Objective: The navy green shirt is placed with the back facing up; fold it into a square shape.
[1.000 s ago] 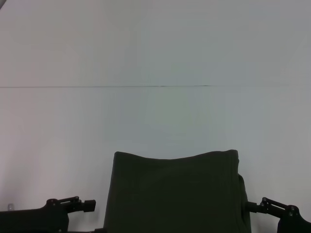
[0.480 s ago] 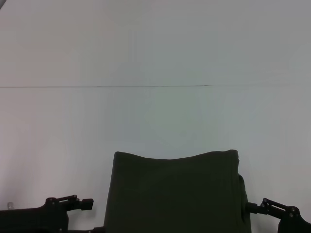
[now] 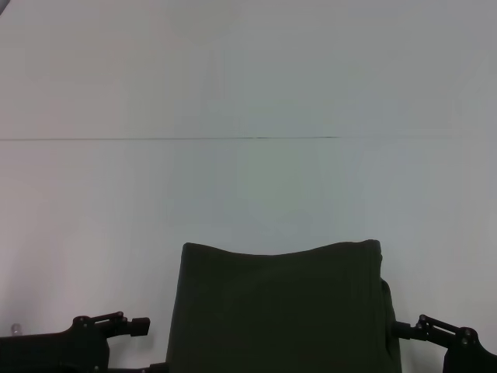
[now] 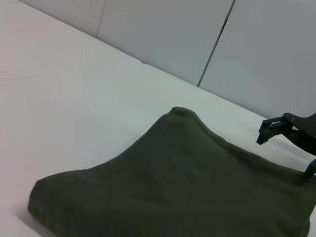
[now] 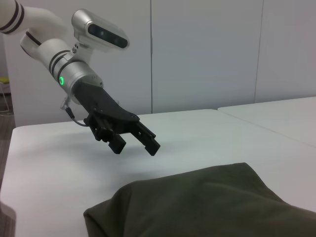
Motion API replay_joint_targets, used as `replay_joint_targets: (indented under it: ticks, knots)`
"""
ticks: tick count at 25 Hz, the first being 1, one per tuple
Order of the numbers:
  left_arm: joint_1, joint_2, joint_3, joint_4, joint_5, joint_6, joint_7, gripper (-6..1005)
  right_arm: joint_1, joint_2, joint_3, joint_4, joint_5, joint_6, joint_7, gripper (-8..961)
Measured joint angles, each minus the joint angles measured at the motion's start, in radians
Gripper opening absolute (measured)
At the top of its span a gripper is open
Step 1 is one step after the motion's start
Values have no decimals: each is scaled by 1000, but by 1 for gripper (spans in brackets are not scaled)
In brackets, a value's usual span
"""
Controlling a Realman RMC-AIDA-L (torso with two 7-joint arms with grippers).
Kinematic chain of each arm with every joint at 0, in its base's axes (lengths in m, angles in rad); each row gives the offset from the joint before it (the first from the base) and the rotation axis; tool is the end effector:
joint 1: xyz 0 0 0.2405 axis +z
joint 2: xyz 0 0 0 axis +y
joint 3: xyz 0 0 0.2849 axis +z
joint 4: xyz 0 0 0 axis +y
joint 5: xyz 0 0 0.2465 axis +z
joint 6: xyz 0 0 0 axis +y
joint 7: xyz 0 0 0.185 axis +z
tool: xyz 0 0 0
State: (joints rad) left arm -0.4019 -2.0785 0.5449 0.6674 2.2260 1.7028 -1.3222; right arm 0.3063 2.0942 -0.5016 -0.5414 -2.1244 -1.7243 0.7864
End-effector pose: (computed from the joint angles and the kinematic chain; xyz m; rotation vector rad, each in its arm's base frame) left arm -0.3517 0.3126 -0.0452 -2.7901 -0.7792 -0.5943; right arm 0.3621 0.2727 -0.0621 -2.6956 0.2625 0.7136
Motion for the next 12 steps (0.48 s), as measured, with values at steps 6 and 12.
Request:
replay_joint_targets:
  ticks: [6, 12]
  knots:
    - [0, 0, 0, 0, -4, 5, 0, 878, 0, 0, 0, 0, 0, -1, 1, 895]
    - [0, 4, -1, 0, -5, 11, 0, 878, 0, 0, 0, 0, 0, -3, 2, 895]
